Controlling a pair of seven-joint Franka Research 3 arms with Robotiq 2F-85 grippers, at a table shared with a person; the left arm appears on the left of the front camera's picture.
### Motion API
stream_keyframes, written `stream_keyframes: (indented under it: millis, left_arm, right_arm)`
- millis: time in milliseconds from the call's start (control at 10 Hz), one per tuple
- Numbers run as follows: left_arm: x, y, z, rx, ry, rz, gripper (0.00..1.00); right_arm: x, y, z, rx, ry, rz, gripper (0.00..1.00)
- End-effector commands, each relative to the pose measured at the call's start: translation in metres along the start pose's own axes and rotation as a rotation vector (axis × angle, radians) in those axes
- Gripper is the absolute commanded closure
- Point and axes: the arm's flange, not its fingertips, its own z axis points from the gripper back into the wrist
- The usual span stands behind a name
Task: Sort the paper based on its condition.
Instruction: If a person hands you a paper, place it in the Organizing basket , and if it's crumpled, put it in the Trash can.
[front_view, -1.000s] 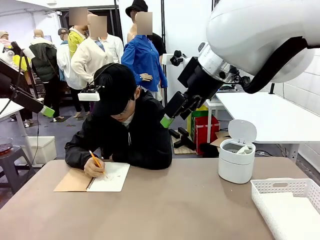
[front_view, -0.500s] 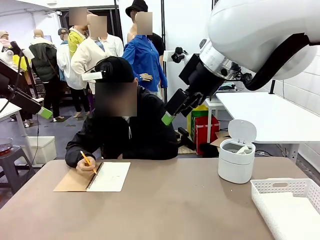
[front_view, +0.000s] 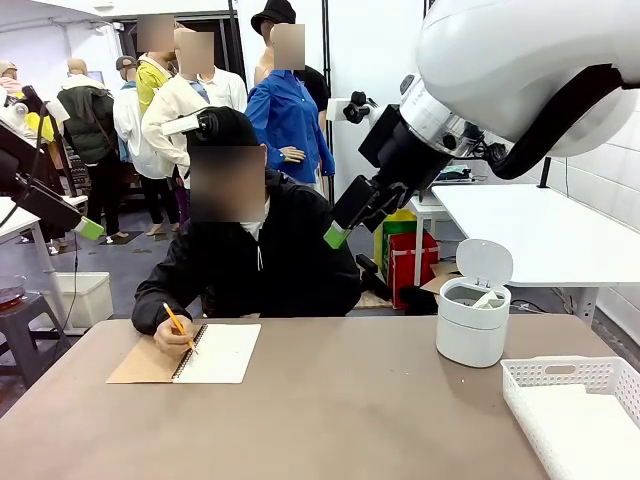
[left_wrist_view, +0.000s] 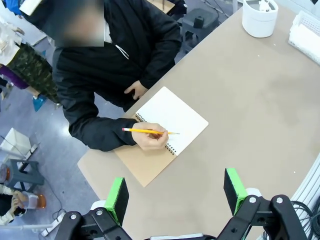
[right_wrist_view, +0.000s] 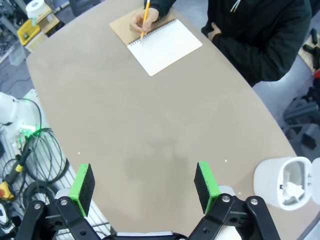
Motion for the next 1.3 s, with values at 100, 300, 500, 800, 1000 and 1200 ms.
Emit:
stream_keyframes:
  millis: [100,300,500,800,1000,1200]
  left_arm:
    - [0.003,0.003,0.004,-0.008,0.034,0.014,0.0]
    - [0.004,0.003,0.007,-0.002,0.021,0.005,0.0]
    - [0.004,0.004,0.008,0.01,0.005,0.005,0.0]
    - [0.004,0.005,0.011,0.005,-0.025,-0.011,0.0]
    - [0.003,0.001,0.008,0.0,-0.002,0.0,0.0]
    - [0.003,0.001,0.008,0.0,-0.002,0.0,0.0]
  right_arm:
    - [-0.002,0.007,0.016,-0.034,0.013,-0.004,0.0]
    - [0.0,0.005,0.028,-0.054,0.002,0.003,0.0]
    - [-0.001,0.001,0.032,-0.059,-0.002,0.006,0.0]
    - [-0.001,-0.001,0.033,-0.058,-0.011,0.012,0.0]
    - [-0.003,0.0,0.032,-0.046,-0.028,0.009,0.0]
    - [-0.003,0.0,0.032,-0.046,-0.028,0.009,0.0]
